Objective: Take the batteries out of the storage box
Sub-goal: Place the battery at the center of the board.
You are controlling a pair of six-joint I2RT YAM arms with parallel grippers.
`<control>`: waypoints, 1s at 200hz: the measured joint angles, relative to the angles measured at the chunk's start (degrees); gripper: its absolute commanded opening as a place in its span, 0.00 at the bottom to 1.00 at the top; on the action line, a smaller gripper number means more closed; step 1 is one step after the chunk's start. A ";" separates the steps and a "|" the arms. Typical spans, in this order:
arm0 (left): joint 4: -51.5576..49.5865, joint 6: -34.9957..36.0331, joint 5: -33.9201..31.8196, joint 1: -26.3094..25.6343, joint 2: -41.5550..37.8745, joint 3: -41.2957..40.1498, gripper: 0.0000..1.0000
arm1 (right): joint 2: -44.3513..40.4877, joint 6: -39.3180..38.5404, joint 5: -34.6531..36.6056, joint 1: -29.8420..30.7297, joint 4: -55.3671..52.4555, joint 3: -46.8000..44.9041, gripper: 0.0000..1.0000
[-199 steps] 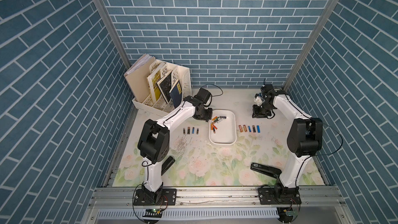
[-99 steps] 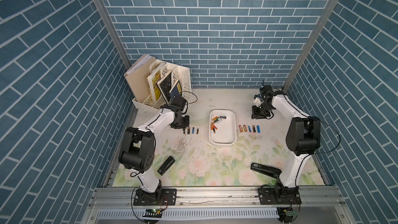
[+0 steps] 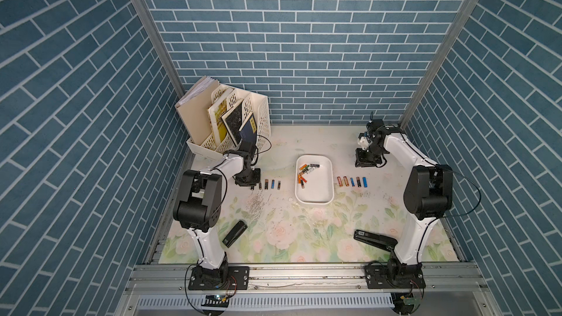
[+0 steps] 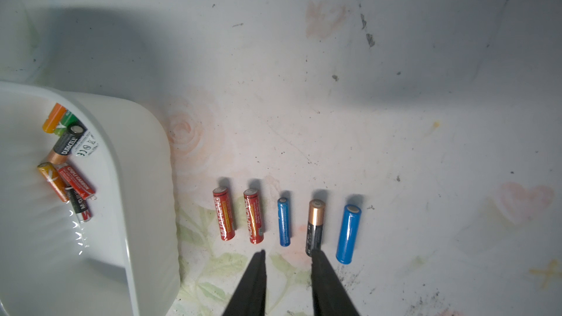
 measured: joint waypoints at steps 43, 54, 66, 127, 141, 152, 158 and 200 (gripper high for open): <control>1.16 0.44 0.20 0.31 1.40 0.00 0.15 | 0.00 0.02 0.02 0.00 -0.02 0.00 0.29; 1.51 0.44 0.24 0.31 1.75 0.00 0.15 | 0.00 0.02 0.11 0.00 -0.04 0.00 0.29; 1.77 0.44 0.26 0.31 2.16 0.00 0.15 | 0.00 0.02 0.17 0.00 -0.11 0.00 0.29; 2.58 0.48 0.44 0.31 2.51 0.07 0.22 | 0.00 0.04 0.22 0.00 -0.26 0.00 0.29; 2.58 0.61 0.42 0.31 2.56 0.07 0.24 | 0.00 0.04 0.22 0.00 -0.33 0.00 0.29; 2.69 0.63 0.42 0.31 2.58 0.07 0.26 | 0.00 0.04 0.22 0.00 -0.39 0.00 0.29; 2.71 0.63 0.42 0.31 2.58 0.07 0.27 | 0.00 0.04 0.22 0.00 -0.39 0.00 0.29; 2.75 0.61 0.44 0.31 2.58 0.11 0.30 | 0.00 0.07 0.22 0.00 -0.42 0.00 0.29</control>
